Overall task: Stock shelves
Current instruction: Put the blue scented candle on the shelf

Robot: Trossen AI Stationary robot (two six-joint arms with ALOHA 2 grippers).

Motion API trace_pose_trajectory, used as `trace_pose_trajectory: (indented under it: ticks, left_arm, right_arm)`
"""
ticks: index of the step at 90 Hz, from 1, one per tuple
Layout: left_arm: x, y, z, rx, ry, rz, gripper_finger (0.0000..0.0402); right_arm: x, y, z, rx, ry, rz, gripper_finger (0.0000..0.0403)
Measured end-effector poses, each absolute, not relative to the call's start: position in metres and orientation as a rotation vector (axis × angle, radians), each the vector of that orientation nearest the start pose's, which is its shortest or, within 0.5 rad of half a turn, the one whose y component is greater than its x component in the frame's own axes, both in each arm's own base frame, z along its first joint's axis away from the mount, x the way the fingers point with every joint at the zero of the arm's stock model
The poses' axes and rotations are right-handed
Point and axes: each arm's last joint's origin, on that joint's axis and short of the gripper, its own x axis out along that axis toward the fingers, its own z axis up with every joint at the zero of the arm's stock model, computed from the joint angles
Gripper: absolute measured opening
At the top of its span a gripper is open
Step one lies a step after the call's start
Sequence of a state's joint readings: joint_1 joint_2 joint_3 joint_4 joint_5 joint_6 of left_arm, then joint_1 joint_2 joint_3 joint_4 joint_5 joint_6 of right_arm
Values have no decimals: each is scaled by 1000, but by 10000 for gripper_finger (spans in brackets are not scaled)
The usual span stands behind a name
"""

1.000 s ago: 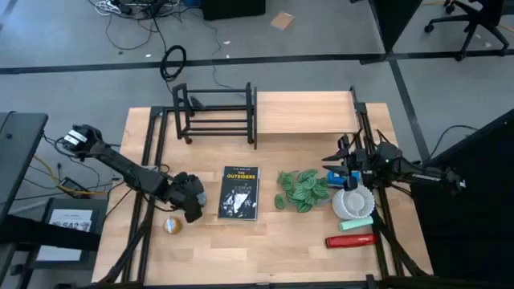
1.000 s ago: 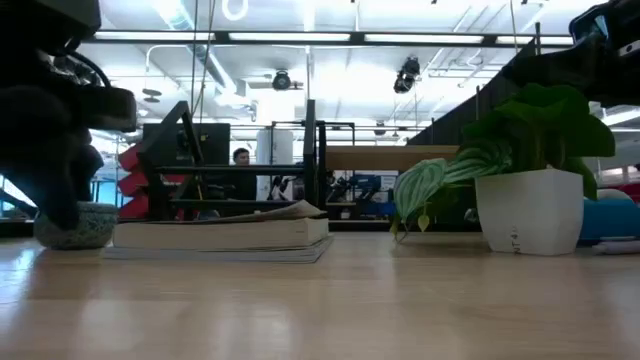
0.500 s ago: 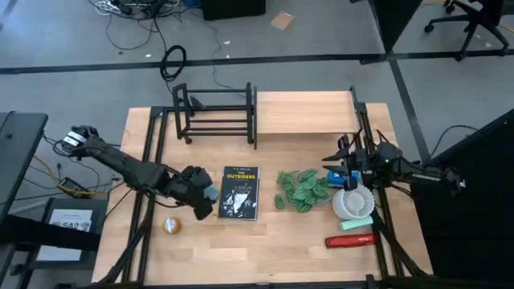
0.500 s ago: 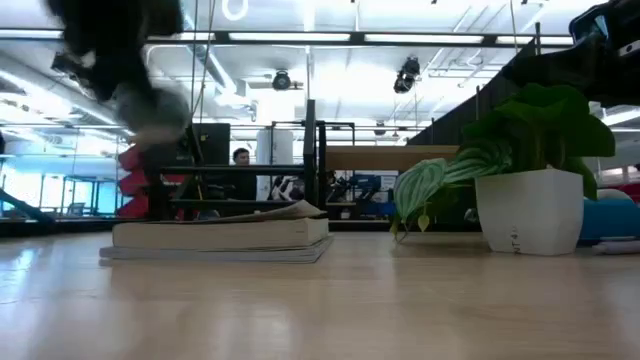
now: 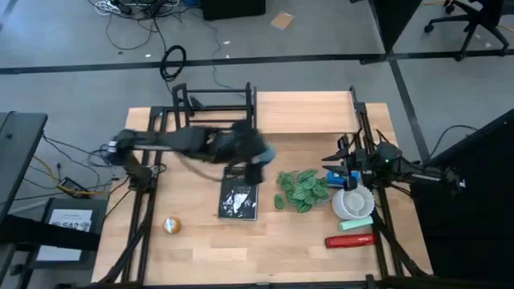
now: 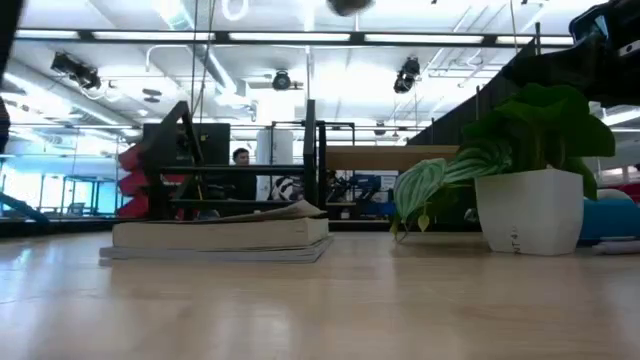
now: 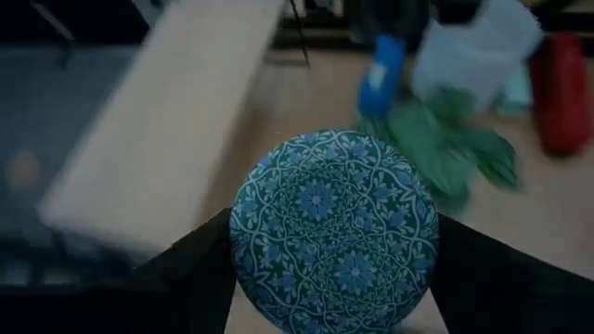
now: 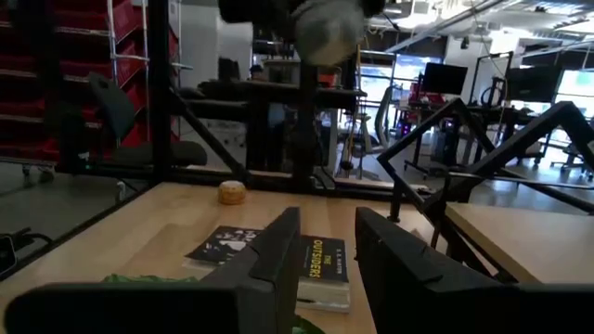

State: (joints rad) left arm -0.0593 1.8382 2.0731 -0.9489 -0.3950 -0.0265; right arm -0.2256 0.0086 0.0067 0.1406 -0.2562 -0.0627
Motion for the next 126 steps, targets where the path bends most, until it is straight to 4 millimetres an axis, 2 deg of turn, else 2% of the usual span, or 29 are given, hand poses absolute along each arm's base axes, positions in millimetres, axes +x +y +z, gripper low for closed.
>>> trace_pose_trajectory:
  ticks: [7,15,26,36,49,65,84,105,117,126]
  left_arm:
    - [413,6,410,172,705,355,262]
    - [439,29,392,180,749,396,262]
    - [451,61,358,135,828,443,262]
    - [448,89,341,66,918,517,262]
    - [441,123,337,-1,927,597,262]
    - [430,153,334,-130,946,615,262]
    - [421,165,331,-220,978,637,271]
    - [419,166,330,-257,995,605,273]
    - [420,166,318,-262,1028,610,274]
    - [420,165,316,-274,1033,606,279]
  right_arm:
    - [95,-14,179,-96,-136,26,77]
    - [95,-14,178,-95,-135,26,77]
    - [95,-14,179,-96,-138,26,77]
    - [95,-14,180,-98,-146,26,77]
    - [95,-14,180,-98,-145,26,77]
    - [95,-14,180,-100,-154,26,77]
    - [95,-14,181,-101,-158,26,77]
    - [95,-14,181,-101,-159,26,77]
    - [95,-14,181,-101,-158,25,77]
    - [95,-14,181,-101,-159,25,77]
